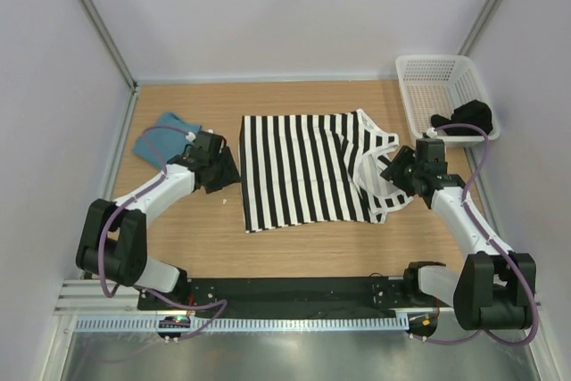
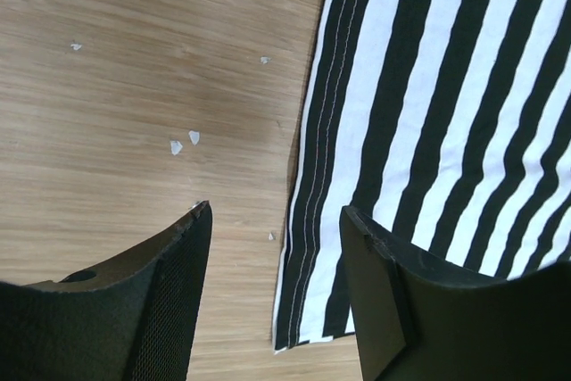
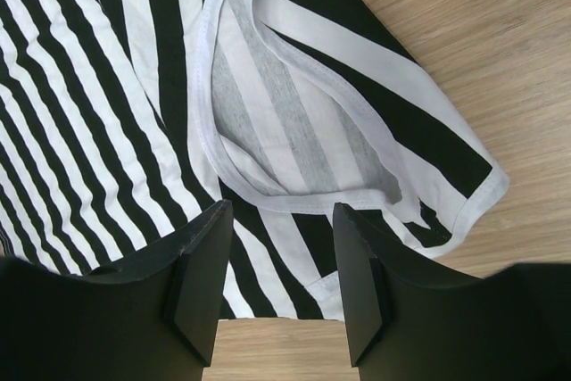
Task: Fold and stack the tank tops
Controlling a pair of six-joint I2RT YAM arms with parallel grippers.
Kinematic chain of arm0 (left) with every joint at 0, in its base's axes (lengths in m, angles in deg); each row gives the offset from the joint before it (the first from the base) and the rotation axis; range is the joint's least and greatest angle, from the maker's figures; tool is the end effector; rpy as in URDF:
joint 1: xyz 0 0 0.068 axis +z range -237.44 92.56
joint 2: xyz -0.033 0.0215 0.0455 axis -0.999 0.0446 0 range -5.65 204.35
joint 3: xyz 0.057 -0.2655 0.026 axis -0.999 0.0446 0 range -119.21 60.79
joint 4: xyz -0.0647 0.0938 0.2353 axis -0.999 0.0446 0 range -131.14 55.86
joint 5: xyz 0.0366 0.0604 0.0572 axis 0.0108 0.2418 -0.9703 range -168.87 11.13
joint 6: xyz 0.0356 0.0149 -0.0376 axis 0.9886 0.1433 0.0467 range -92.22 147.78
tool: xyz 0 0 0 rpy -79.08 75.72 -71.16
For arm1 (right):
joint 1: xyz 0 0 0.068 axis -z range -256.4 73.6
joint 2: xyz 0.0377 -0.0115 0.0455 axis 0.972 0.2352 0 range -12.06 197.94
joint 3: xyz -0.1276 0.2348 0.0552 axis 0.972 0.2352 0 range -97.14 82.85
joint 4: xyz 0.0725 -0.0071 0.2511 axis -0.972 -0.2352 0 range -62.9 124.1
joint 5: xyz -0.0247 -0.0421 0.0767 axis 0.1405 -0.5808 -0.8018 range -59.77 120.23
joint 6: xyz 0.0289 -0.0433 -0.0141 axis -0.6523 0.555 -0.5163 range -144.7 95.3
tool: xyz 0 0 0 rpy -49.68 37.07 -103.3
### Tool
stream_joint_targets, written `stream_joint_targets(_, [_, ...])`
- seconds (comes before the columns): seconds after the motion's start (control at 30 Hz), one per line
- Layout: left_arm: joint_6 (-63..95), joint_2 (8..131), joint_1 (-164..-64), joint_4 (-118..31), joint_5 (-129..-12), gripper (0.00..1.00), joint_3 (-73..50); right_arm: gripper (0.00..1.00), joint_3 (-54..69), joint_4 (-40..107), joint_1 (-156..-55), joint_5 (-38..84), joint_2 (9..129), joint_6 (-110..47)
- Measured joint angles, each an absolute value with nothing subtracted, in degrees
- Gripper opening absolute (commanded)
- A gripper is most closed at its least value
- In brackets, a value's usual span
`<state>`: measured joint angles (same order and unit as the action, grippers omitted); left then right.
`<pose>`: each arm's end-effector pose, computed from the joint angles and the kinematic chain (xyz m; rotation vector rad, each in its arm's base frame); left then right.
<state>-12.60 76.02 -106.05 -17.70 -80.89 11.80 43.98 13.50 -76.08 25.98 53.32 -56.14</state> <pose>0.2672 -0.0885 0.2020 -0.5026 2.5390 -0.3485 0.2306 0.0014 0.2177 0.6276 2.3351 0.3412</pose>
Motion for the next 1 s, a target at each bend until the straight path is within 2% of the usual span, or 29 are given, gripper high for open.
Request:
stream_joint_targets(0.33, [-12.6, 88.2, -110.1, -17.8, -82.2, 0.64, 6.7, 0.54, 44.1, 13.4, -76.1, 26.0, 52.6, -54.9])
stream_joint_targets(0.53, [-13.2, 91.0, -112.0, -17.8, -83.2, 0.49, 4.3, 0.54, 44.1, 13.1, -76.1, 26.0, 52.1, -54.5])
stream_joint_targets(0.73, [-13.9, 92.9, -113.9, -18.0, -84.0, 0.42, 2.8, 0.54, 44.1, 13.0, -76.1, 26.0, 52.1, -54.5])
stream_joint_targets(0.77, [-14.0, 93.2, -114.4, -18.0, -84.3, 0.4, 2.4, 0.54, 44.1, 13.0, -76.1, 26.0, 52.1, -54.5])
stream_joint_targets(0.8, [-14.0, 93.6, -114.8, -18.1, -84.6, 0.32, 2.1, 0.54, 44.1, 13.0, -76.1, 26.0, 52.1, -54.5])
stream_joint_targets(0.87, [-14.2, 94.2, -115.4, -18.3, -85.3, 0.24, 1.7, 0.54, 44.1, 13.1, -76.1, 26.0, 52.1, -54.5])
stream_joint_targets(0.9, [-14.3, 94.3, -115.5, -18.3, -85.7, 0.14, 1.7, 0.54, 44.2, 13.1, -76.1, 26.0, 52.1, -54.5])
stream_joint_targets(1.0, [-14.2, 94.4, -115.2, -18.5, -86.3, 0.0, 1.8, 0.54, 44.4, 13.0, -76.1, 26.0, 52.1, -54.5])
